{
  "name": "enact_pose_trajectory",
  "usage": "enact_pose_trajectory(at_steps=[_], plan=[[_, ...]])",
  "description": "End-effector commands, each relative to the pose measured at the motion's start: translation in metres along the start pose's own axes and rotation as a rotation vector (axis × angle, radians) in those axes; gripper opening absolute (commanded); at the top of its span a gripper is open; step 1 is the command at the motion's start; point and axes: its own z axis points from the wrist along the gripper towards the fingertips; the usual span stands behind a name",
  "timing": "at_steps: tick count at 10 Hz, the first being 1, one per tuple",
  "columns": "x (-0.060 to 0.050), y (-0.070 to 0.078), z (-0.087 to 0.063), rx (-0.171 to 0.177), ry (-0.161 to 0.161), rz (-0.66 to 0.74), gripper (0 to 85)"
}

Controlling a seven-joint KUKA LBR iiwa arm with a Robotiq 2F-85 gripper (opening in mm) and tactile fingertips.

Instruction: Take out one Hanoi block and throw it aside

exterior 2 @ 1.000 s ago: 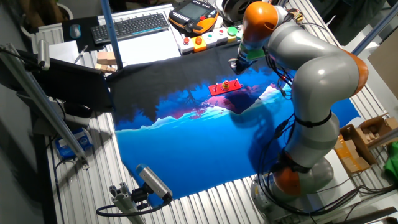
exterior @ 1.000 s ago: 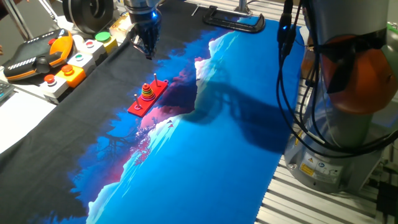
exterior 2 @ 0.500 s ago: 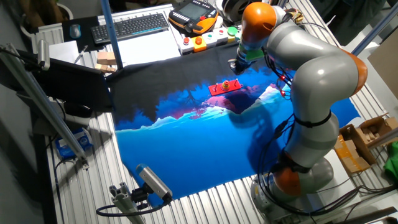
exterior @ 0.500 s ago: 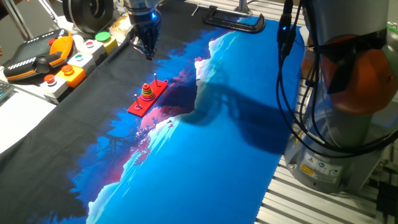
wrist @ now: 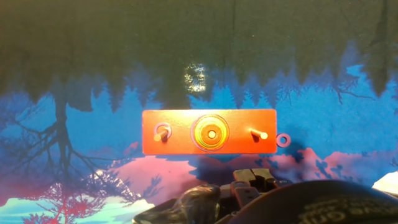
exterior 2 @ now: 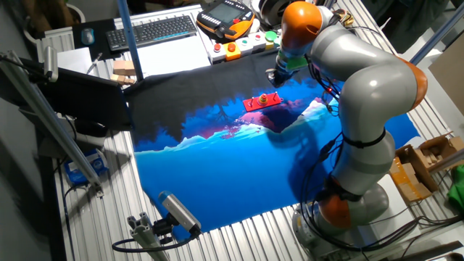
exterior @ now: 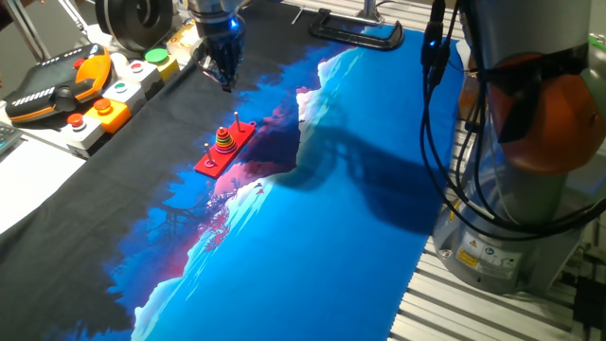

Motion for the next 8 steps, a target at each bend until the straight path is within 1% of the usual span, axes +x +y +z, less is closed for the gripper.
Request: enact_pose_trajectory(at_steps=[1, 3, 5, 6, 8], plan=[[0.0, 0.0, 0.0, -0.002, 0.002, -0.001, 45.0], [0.001, 0.001, -0.001, -0.004, 0.005, -0.001, 44.3], [0.001, 0.002, -0.001, -0.005, 0.002, 0.005, 48.0], [0.003, 0.002, -0.004, -0.008, 0.002, 0.007, 49.7], [0.009, 0.004, -0.013, -0.01, 0.005, 0.012, 50.0]])
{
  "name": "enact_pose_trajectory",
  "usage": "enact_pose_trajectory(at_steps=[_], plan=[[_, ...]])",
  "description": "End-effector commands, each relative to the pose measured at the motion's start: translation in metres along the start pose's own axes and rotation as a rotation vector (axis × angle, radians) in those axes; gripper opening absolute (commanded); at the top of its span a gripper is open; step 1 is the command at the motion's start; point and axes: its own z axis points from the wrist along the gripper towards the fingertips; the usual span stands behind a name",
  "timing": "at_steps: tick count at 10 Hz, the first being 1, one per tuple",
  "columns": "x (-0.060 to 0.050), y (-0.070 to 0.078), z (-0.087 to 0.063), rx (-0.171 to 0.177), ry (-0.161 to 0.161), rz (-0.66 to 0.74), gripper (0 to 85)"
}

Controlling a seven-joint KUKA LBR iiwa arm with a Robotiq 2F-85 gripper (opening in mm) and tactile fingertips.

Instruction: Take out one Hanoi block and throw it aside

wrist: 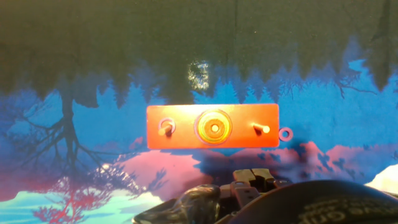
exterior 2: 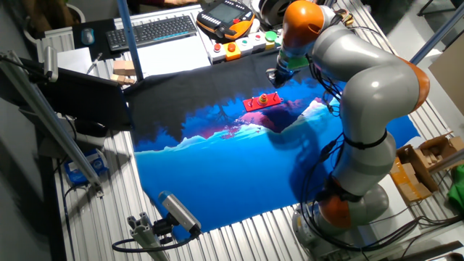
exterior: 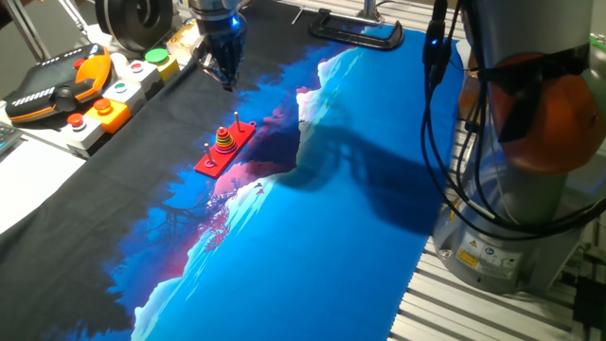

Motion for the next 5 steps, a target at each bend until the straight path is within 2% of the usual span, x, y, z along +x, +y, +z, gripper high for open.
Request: enact_pose_trajectory(at_steps=[1, 3, 5], plan=[[0.004, 0.002, -0.005, 0.0, 0.0, 0.004, 50.0], [0.011, 0.008, -0.015, 0.014, -0.003, 0.007, 50.0], [0.015, 0.008, -0.02, 0.006, -0.003, 0.007, 49.7]])
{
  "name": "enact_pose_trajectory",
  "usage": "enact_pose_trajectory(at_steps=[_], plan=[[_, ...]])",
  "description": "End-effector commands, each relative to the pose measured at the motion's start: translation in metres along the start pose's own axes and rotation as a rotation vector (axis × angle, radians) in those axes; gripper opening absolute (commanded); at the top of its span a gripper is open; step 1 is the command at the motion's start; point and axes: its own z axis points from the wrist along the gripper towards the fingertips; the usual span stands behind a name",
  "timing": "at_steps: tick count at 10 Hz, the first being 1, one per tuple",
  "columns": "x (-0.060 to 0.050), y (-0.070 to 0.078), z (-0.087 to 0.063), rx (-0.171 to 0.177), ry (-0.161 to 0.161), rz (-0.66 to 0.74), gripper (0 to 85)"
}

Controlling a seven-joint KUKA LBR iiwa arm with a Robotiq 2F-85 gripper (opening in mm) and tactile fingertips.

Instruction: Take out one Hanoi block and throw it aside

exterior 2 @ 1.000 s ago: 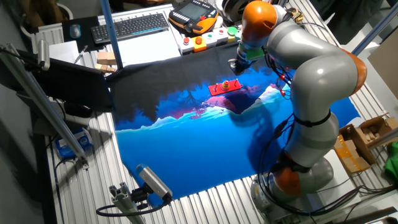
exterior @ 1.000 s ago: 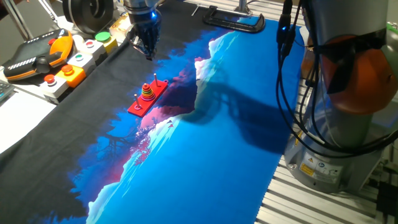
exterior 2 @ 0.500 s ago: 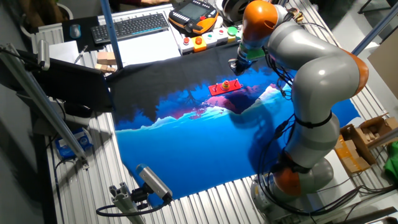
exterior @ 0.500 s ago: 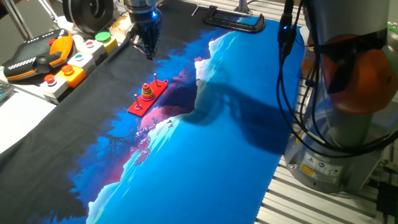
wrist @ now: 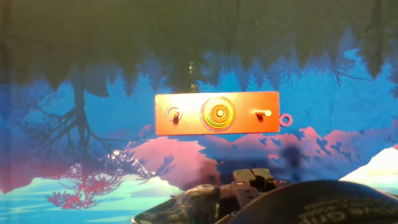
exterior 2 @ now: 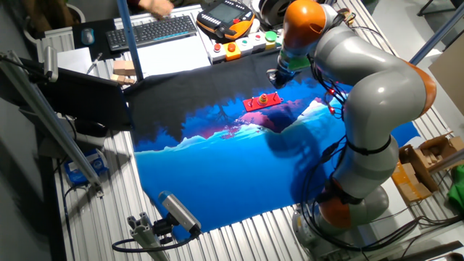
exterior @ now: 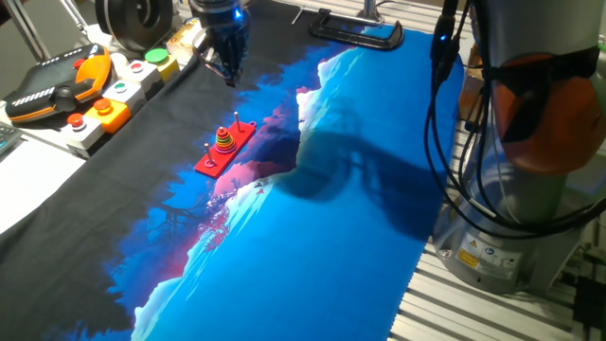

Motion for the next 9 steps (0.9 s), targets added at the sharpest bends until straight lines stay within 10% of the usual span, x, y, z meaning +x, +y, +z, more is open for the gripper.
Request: enact_pose_trajectory(at_steps=[1, 9], plan=[[0.0002, -0.0004, -0.0006, 0.003, -0.003, -0.004, 49.3], [-0.0005, 0.0011, -0.0005, 0.016, -0.012, -0.018, 47.7]])
